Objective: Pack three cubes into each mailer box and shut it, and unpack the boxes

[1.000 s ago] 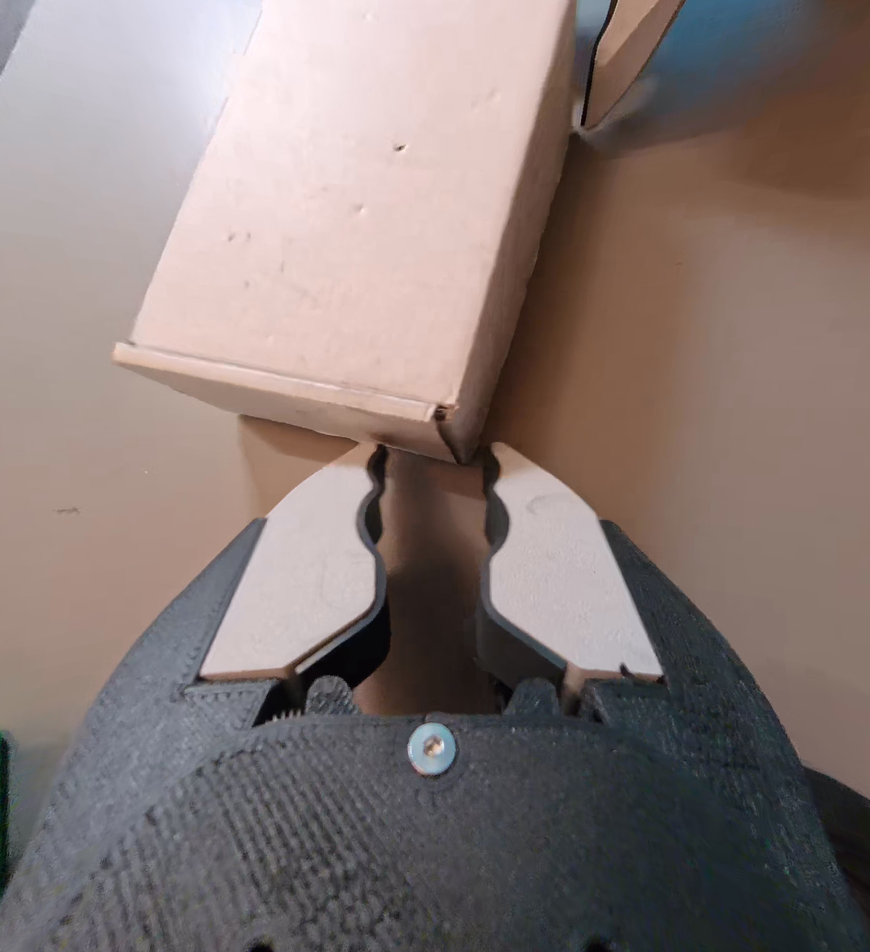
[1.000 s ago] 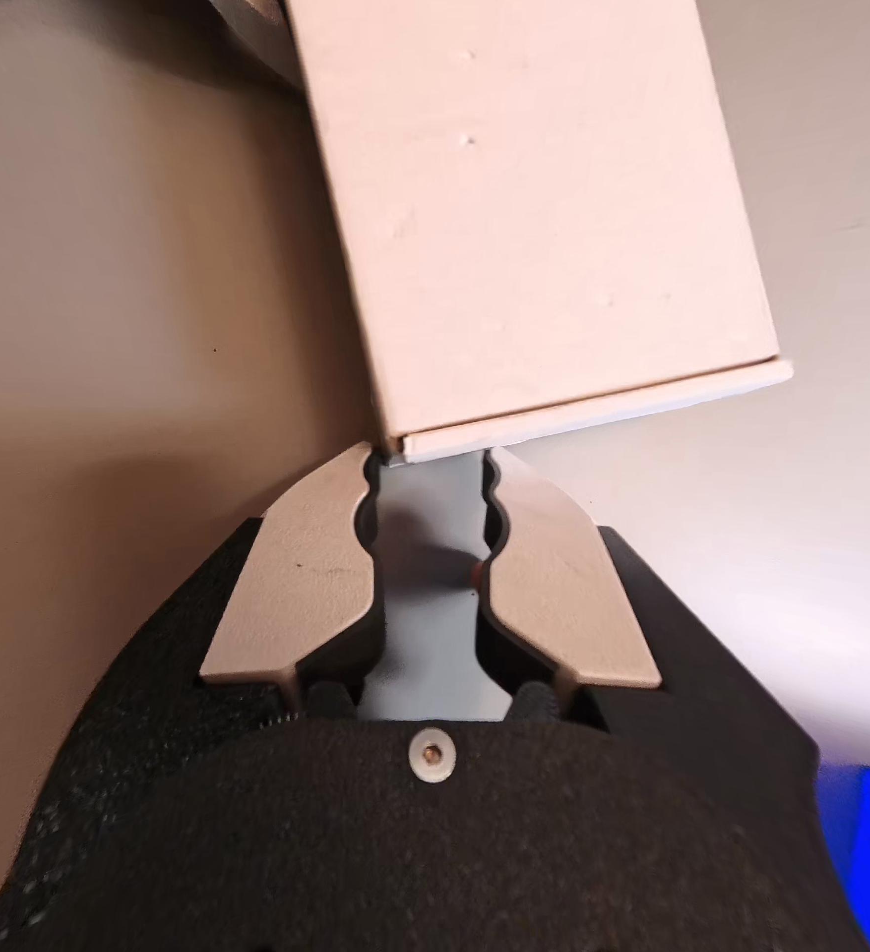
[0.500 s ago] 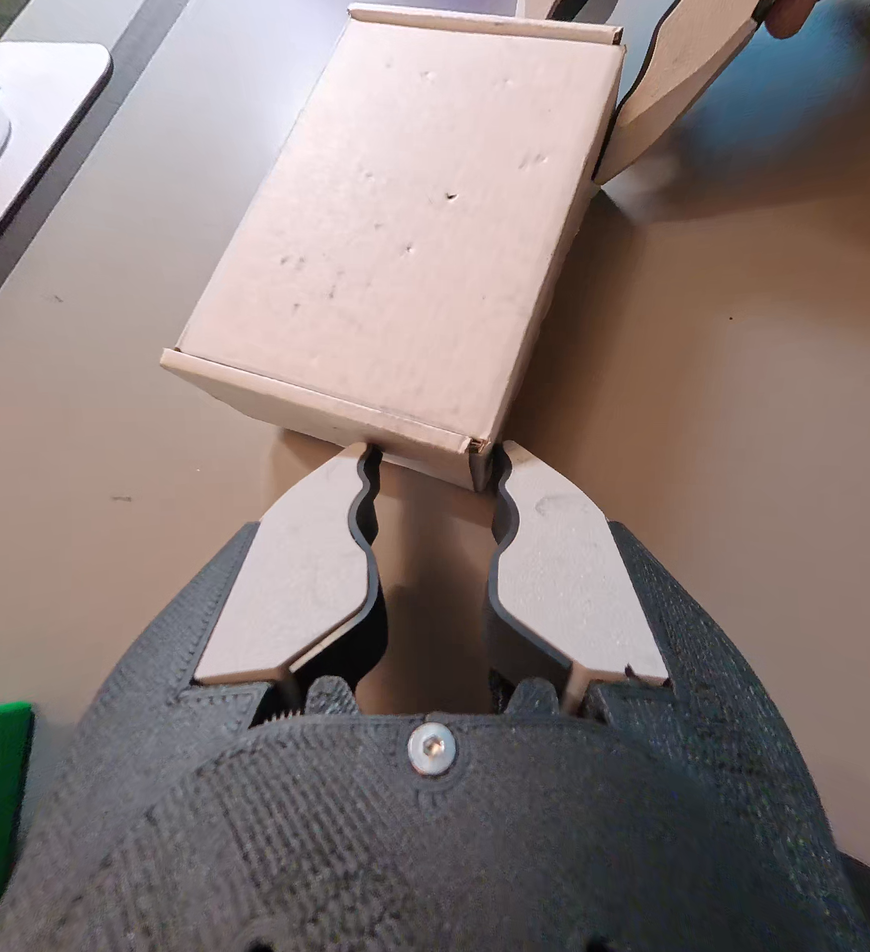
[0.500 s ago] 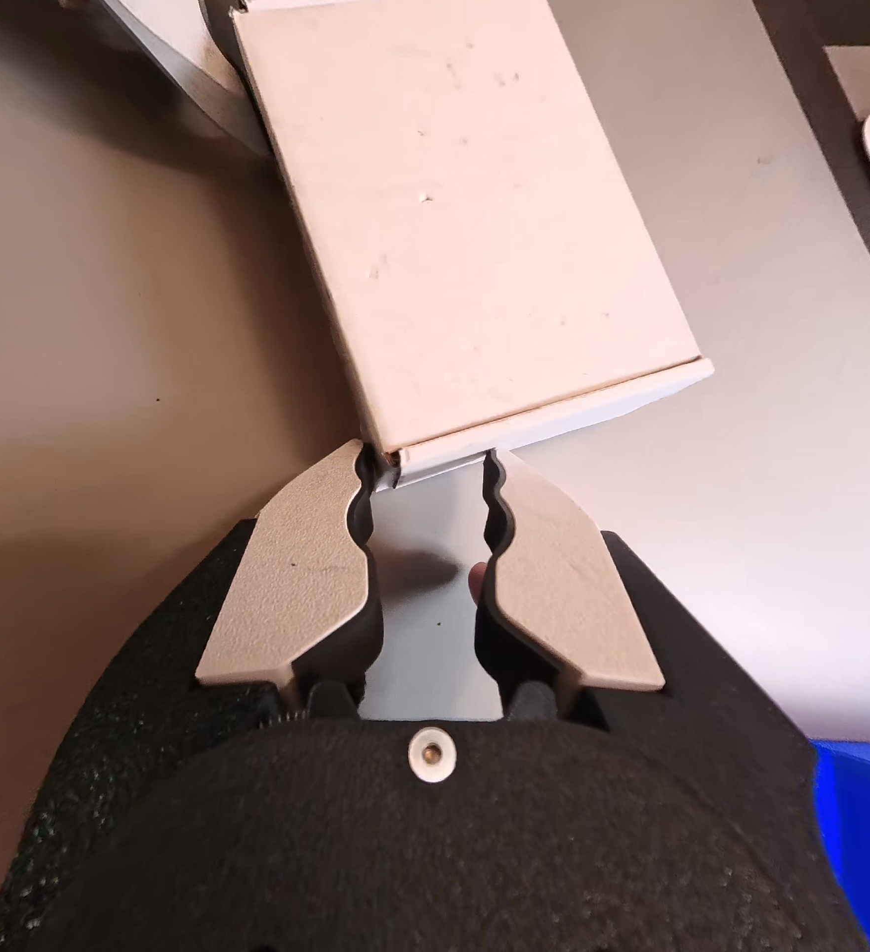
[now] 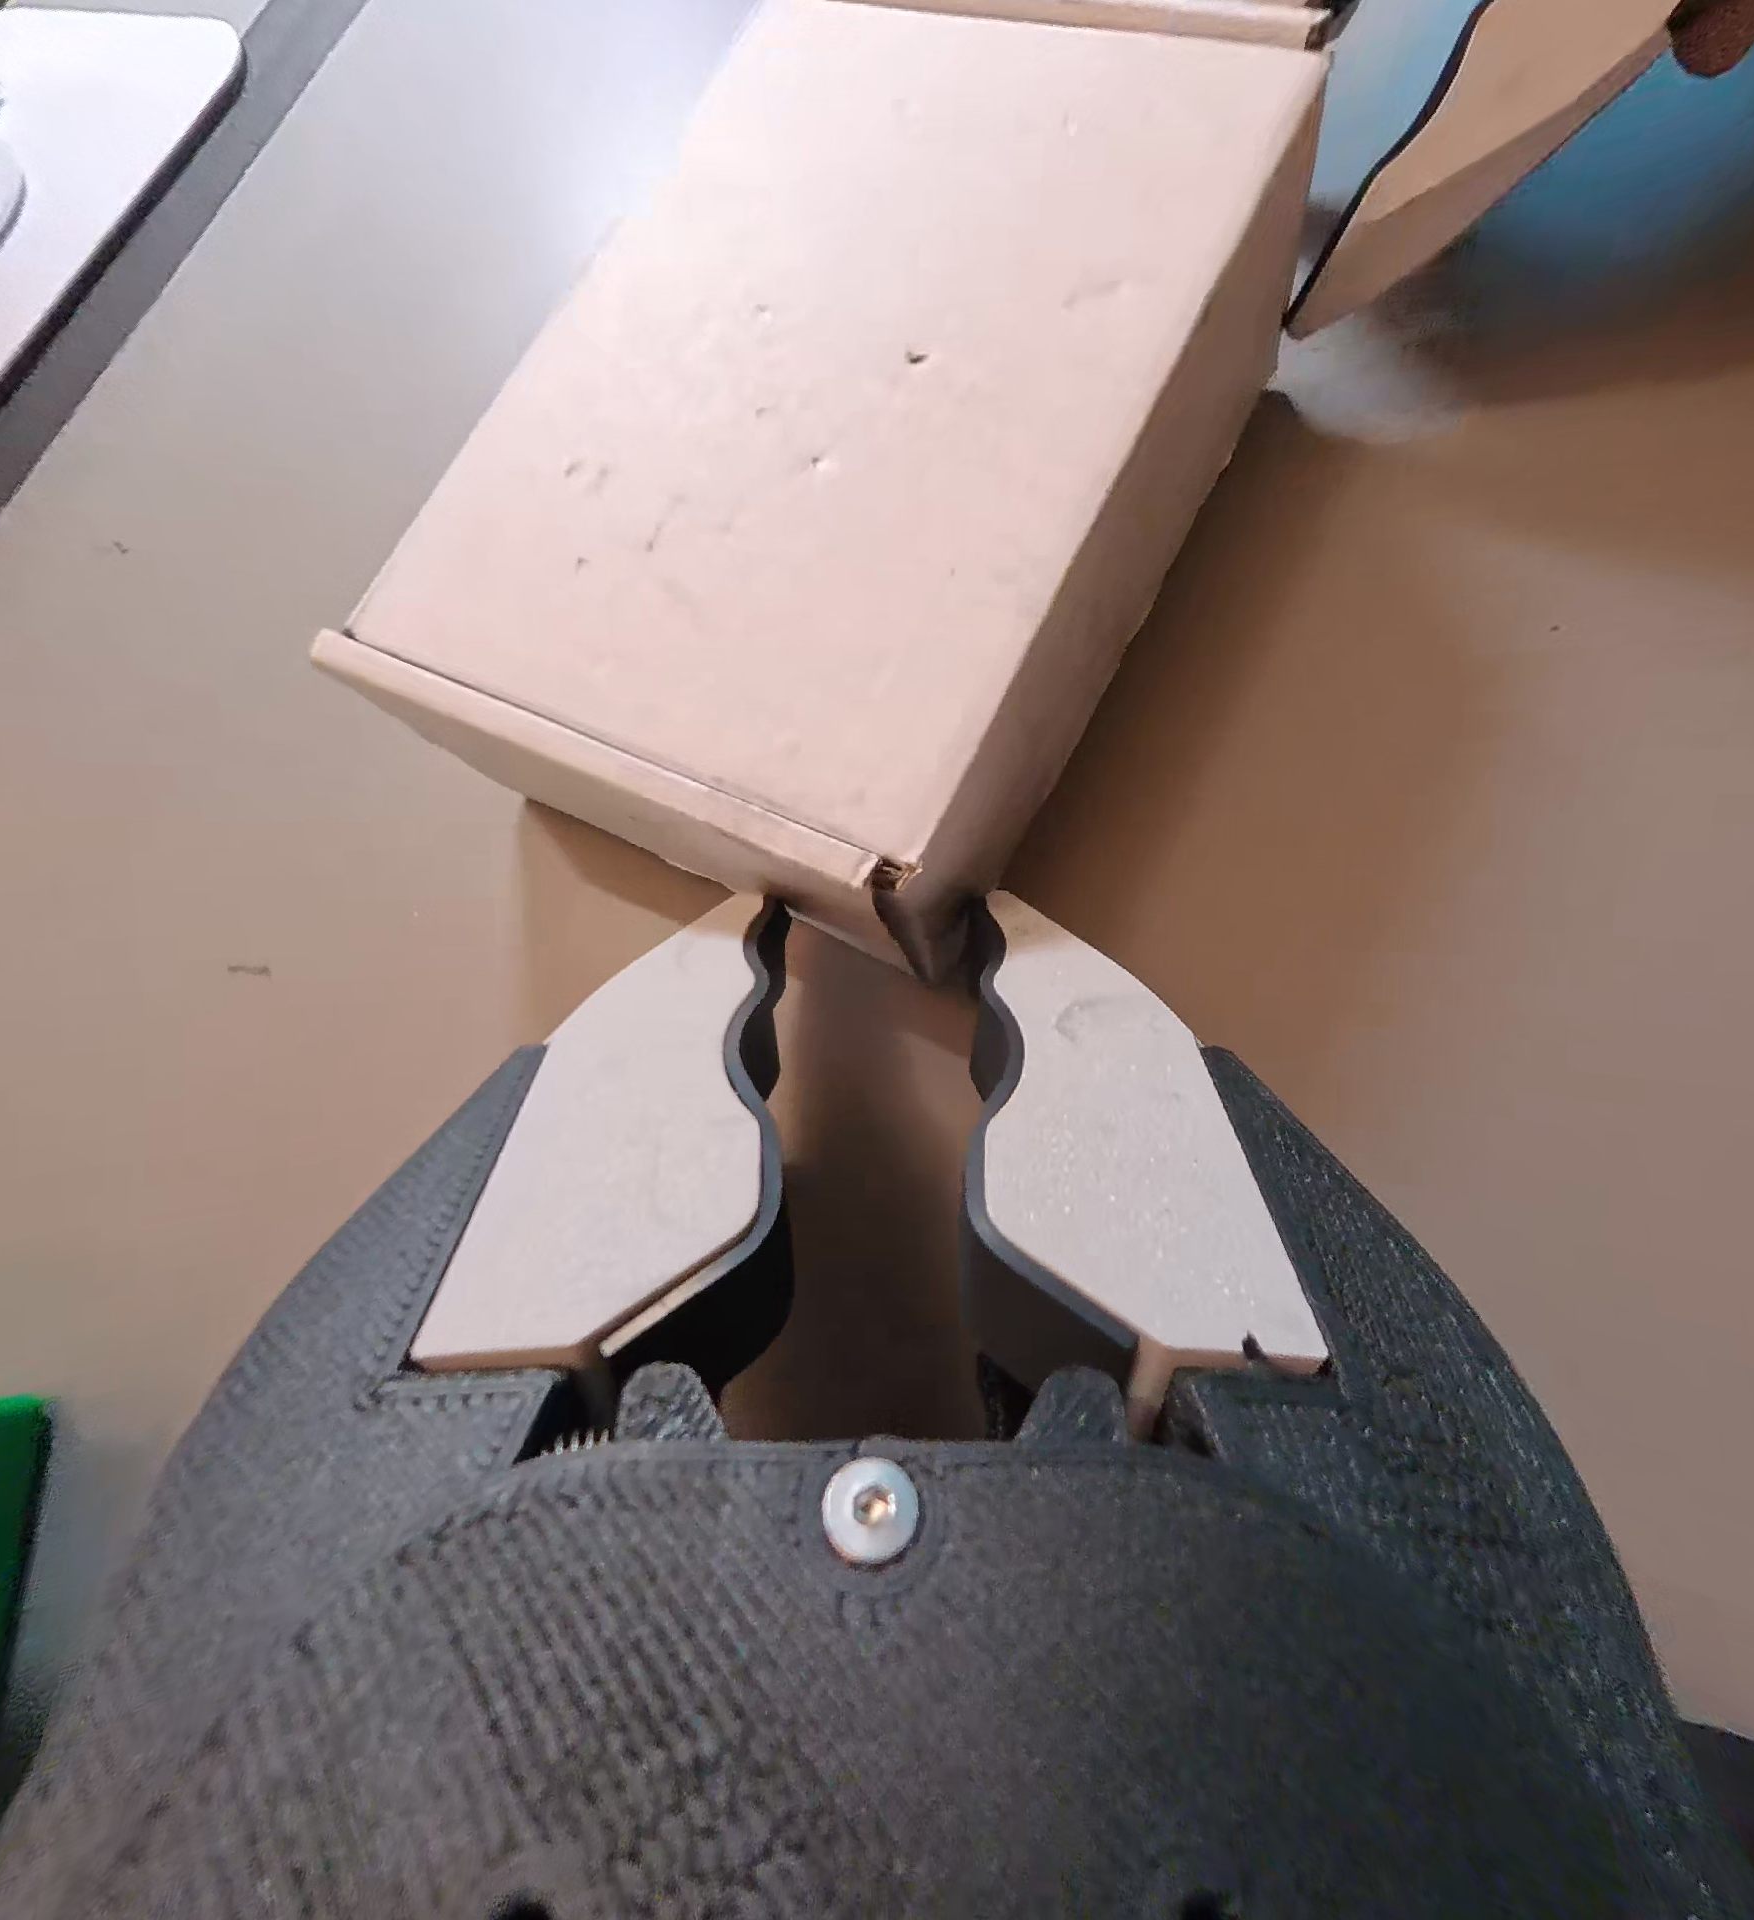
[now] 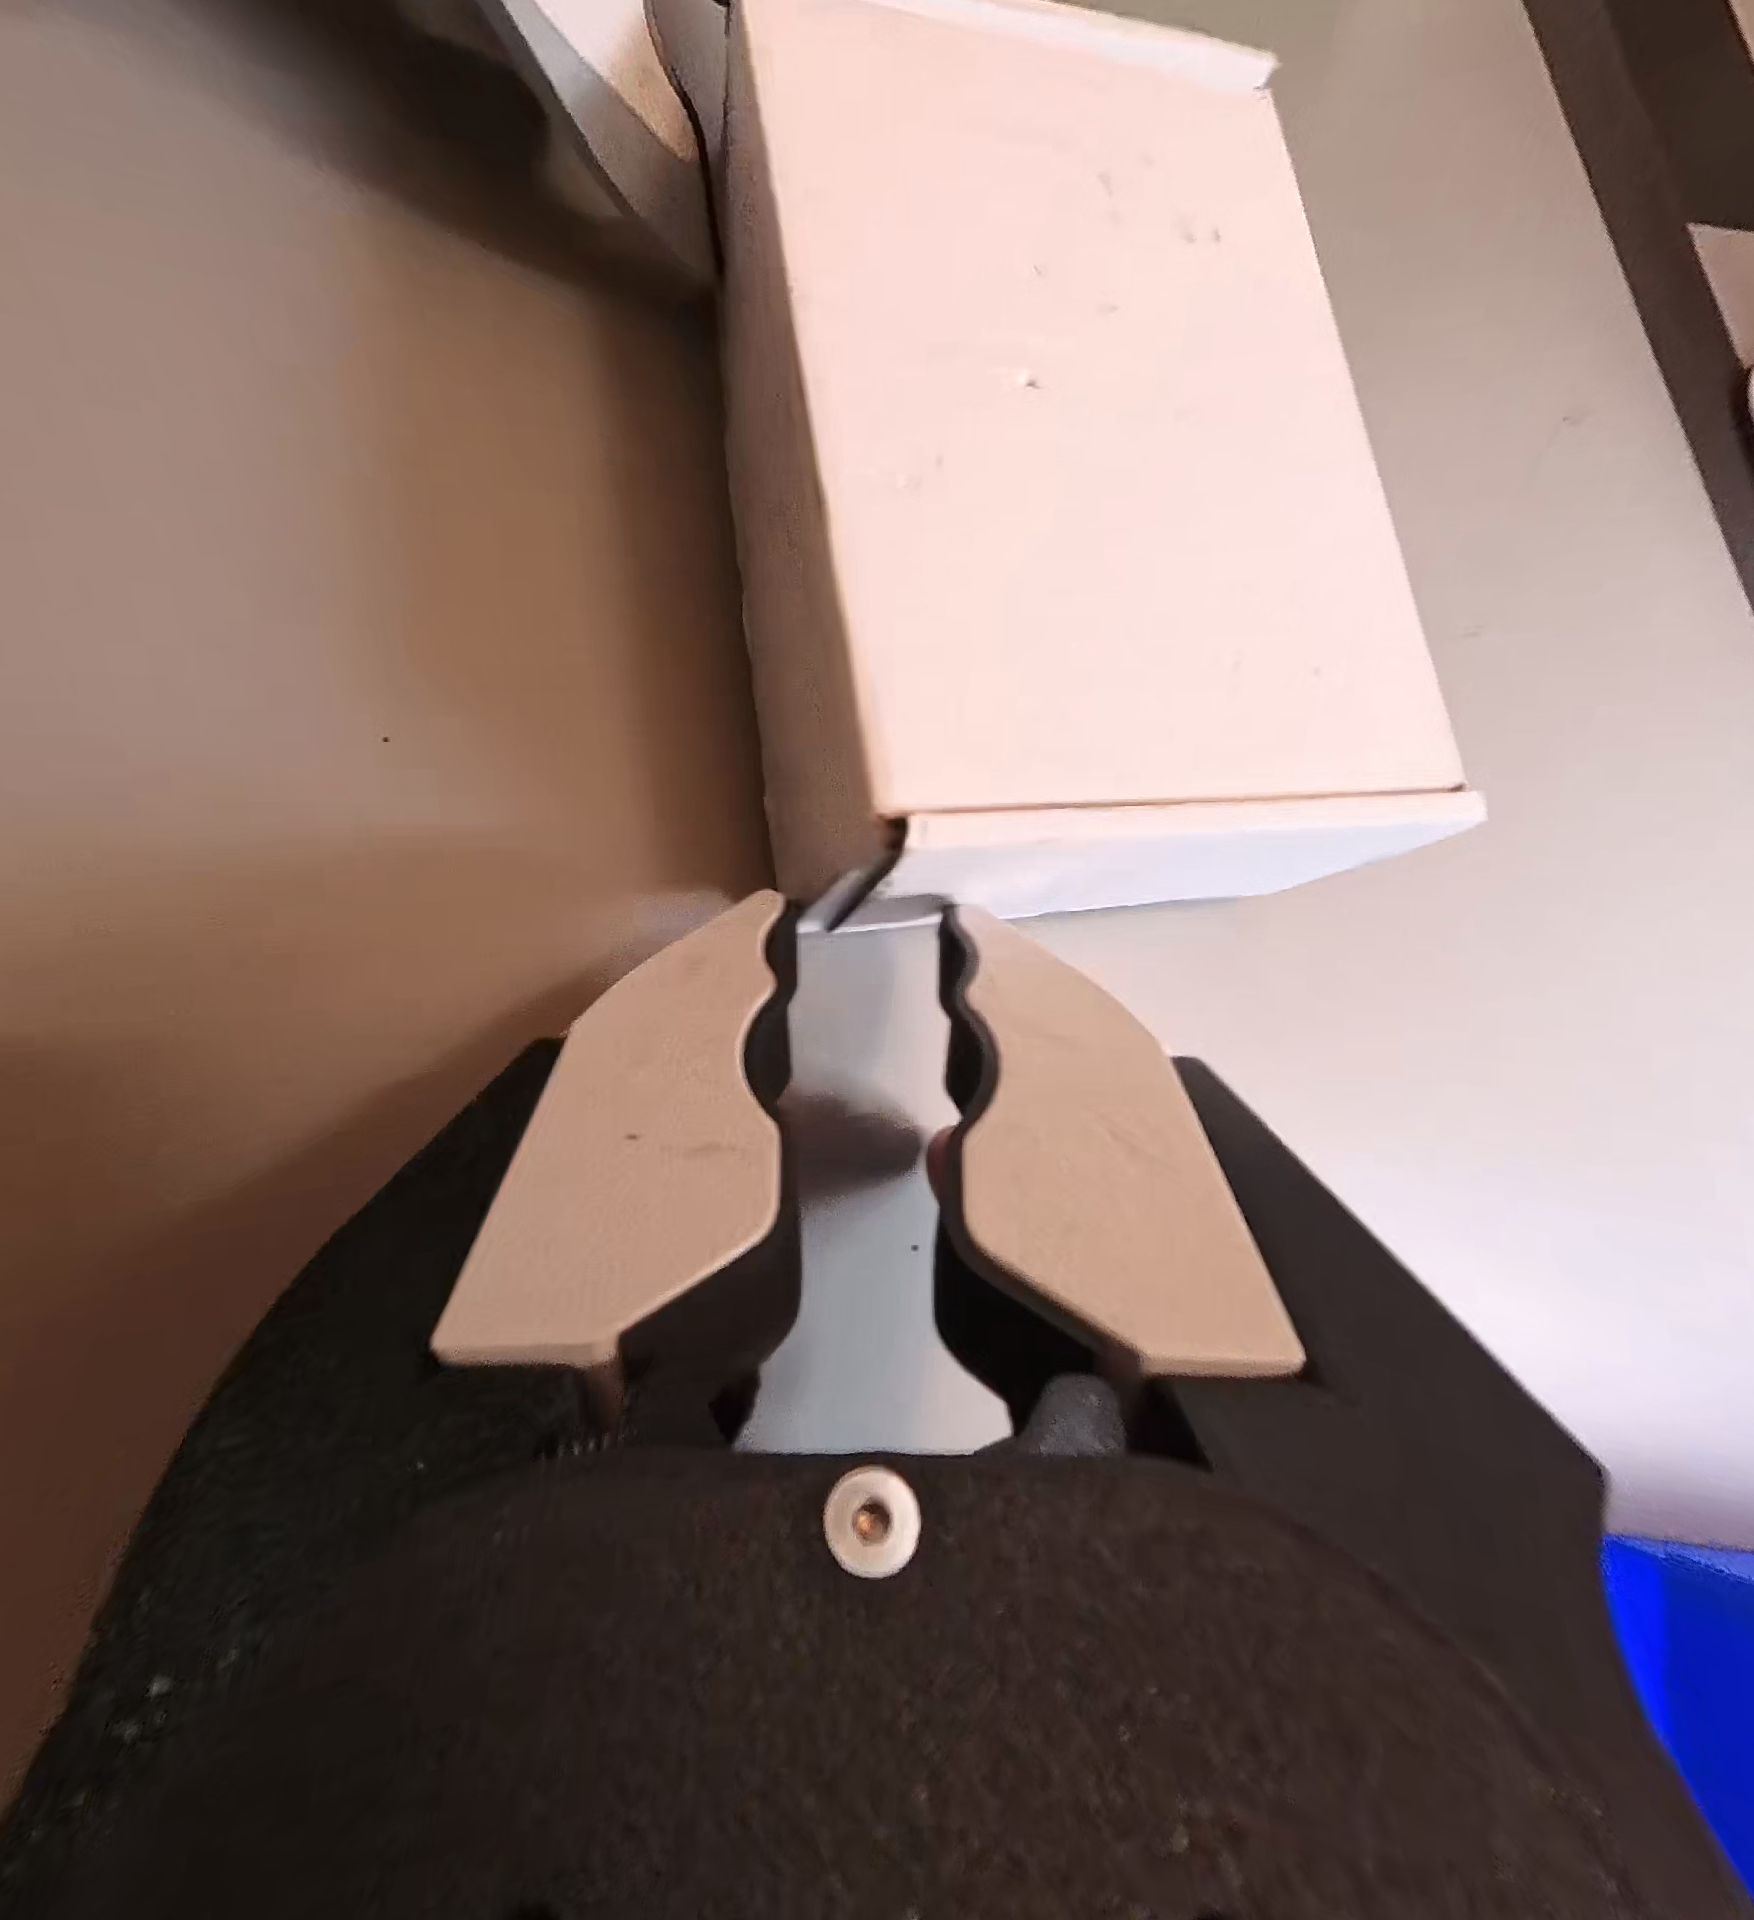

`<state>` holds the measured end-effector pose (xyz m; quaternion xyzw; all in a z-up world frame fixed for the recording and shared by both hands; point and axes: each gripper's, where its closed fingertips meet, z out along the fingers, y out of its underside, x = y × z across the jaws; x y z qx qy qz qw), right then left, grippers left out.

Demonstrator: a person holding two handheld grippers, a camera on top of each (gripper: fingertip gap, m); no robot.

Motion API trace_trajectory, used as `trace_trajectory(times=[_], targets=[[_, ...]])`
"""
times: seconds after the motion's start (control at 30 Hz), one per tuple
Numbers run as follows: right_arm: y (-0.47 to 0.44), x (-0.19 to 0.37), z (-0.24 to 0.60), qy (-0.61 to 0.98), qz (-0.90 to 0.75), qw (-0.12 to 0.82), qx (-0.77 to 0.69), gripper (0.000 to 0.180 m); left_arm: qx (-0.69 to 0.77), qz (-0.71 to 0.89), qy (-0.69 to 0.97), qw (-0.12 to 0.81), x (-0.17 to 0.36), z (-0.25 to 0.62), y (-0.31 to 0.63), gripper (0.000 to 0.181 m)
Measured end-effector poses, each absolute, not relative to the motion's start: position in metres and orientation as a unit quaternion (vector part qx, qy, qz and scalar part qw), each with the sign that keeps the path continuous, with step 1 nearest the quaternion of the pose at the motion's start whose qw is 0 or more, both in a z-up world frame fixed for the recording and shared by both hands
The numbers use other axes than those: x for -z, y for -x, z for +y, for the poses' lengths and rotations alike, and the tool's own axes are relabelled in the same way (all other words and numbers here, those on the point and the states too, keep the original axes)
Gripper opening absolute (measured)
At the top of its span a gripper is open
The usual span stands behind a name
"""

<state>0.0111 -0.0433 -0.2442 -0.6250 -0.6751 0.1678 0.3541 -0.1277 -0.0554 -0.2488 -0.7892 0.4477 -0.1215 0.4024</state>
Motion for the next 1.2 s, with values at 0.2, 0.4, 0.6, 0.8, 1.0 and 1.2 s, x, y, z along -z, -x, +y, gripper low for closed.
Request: trace_trajectory(times=[0.2, 0.4, 0.6, 0.8, 1.0, 1.2], targets=[[-0.009, 0.246, -0.038, 0.629, -0.668, 0.364, -0.161, 0.018, 0.101, 0.452, 0.789, 0.403, 0.249, -0.053, 0.130, 0.032], [-0.007, 0.238, -0.035, 0.622, -0.659, 0.391, -0.161, 0.011, 0.113, 0.450, 0.789, 0.403, 0.249, -0.051, 0.131, 0.031], [-0.006, 0.241, -0.036, 0.617, -0.664, 0.392, -0.158, 0.009, 0.112, 0.459, 0.788, 0.394, 0.249, -0.051, 0.133, 0.031], [-0.016, 0.238, -0.048, 0.643, -0.652, 0.370, -0.158, 0.035, 0.130, 0.444, 0.779, 0.424, 0.235, -0.056, 0.128, 0.030], [-0.011, 0.207, -0.038, 0.654, -0.680, 0.312, -0.112, 0.105, 0.126, 0.468, 0.761, 0.432, 0.232, -0.061, 0.113, 0.032], [0.025, 0.228, 0.002, 0.612, -0.771, 0.177, -0.008, 0.122, 0.111, 0.471, 0.755, 0.443, 0.231, -0.063, 0.113, 0.032]])
